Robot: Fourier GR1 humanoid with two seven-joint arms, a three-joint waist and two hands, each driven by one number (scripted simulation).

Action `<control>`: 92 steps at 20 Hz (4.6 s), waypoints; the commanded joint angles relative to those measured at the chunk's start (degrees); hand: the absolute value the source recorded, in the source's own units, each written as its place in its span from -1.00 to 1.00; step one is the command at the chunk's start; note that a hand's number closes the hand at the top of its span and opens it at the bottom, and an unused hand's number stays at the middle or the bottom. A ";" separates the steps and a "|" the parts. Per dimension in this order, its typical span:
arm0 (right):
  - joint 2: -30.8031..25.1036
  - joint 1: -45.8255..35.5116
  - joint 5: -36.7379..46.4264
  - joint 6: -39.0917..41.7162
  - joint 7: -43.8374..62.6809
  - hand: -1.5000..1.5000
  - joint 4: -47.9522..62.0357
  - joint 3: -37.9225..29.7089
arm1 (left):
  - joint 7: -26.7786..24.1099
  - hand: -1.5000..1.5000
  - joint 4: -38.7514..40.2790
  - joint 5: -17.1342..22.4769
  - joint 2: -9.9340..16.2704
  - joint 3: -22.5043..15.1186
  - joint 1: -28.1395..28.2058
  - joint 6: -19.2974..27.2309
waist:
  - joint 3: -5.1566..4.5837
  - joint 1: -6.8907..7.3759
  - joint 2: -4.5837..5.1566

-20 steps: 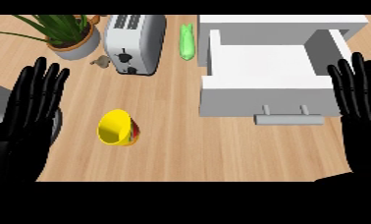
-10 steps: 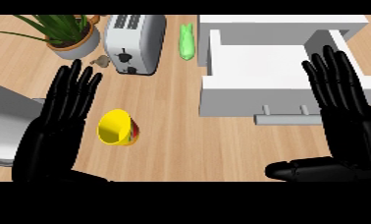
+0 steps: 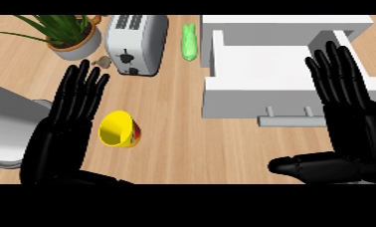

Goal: Pick up the cup, place it into the drawer and close the drawer

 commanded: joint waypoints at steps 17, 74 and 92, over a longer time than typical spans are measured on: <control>0.68 -2.46 1.47 -0.32 -2.13 -1.00 3.90 -0.77 | -8.19 -1.00 11.79 -3.39 -0.45 1.35 5.69 -0.84 | 0.00 0.04 0.04; -0.46 -1.55 -1.33 2.31 3.62 -1.00 -2.33 -1.98 | -48.07 -1.00 80.99 -2.46 6.73 18.83 -17.72 -13.13 | -0.01 -0.26 0.08; -2.18 -2.15 -6.85 3.94 5.63 -1.00 -3.12 -5.79 | -53.95 1.00 89.85 -0.94 3.24 17.29 -23.09 -23.16 | -0.03 -0.64 0.17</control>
